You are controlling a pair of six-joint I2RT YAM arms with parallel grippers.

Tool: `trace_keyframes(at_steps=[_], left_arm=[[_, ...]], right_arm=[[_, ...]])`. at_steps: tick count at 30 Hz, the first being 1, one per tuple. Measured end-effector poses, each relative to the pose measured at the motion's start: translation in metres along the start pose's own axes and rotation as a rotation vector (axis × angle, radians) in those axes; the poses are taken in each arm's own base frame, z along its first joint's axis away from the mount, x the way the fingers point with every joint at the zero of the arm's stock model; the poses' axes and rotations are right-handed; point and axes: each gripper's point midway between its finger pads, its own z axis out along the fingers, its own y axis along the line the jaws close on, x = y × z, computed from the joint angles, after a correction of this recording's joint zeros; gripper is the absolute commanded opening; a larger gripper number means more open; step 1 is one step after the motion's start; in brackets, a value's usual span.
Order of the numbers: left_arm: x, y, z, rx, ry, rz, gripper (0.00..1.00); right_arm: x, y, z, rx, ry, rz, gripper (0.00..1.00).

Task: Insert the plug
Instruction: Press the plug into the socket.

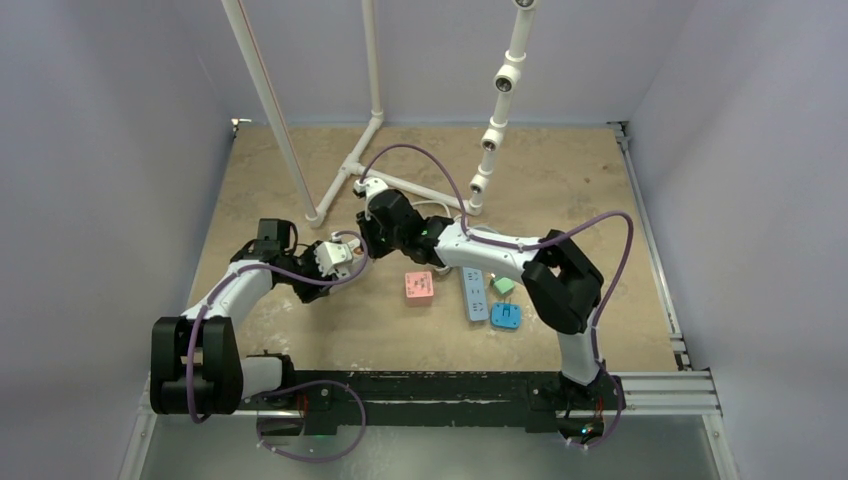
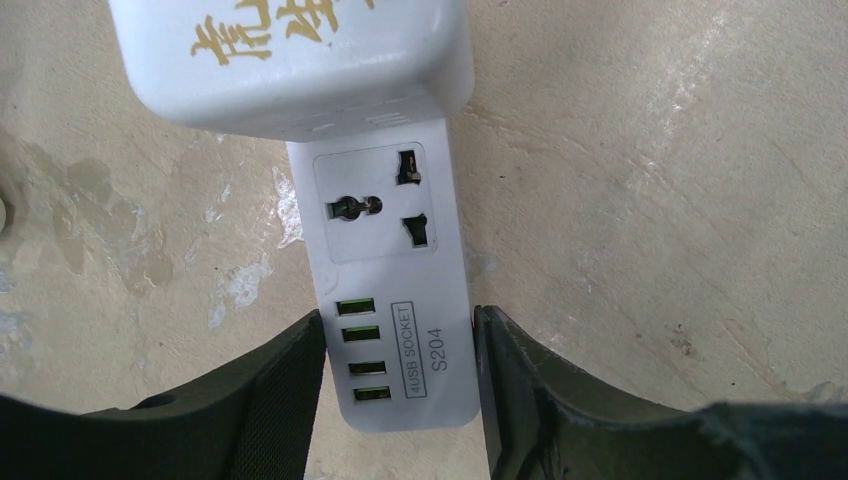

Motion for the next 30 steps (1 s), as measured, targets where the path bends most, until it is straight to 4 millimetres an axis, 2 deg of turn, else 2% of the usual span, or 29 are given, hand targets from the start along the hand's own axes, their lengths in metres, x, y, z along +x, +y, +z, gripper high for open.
trace_keyframes(at_steps=[3, 6, 12, 20, 24, 30], left_arm=[[0.000, 0.000, 0.000, 0.001, 0.000, 0.002, 0.47], [0.000, 0.000, 0.000, 0.001, 0.000, 0.006, 0.46], [0.000, 0.001, 0.000, 0.001, 0.000, 0.017, 0.46], [0.000, 0.001, 0.000, 0.000, -0.001, 0.018, 0.45], [0.000, 0.001, 0.000, 0.001, -0.003, 0.019, 0.45], [0.000, 0.001, 0.000, 0.000, -0.003, 0.016, 0.45]], right_arm=[[-0.002, -0.001, 0.003, 0.011, -0.005, -0.006, 0.15], [-0.001, 0.000, 0.002, 0.022, -0.010, -0.013, 0.24], [0.002, 0.006, -0.002, 0.035, 0.015, -0.018, 0.55], [0.009, 0.006, -0.010, 0.067, 0.074, -0.011, 0.81], [0.002, 0.005, -0.013, 0.084, 0.070, -0.010, 0.85], [0.003, 0.005, -0.012, 0.089, 0.087, -0.011, 0.77]])
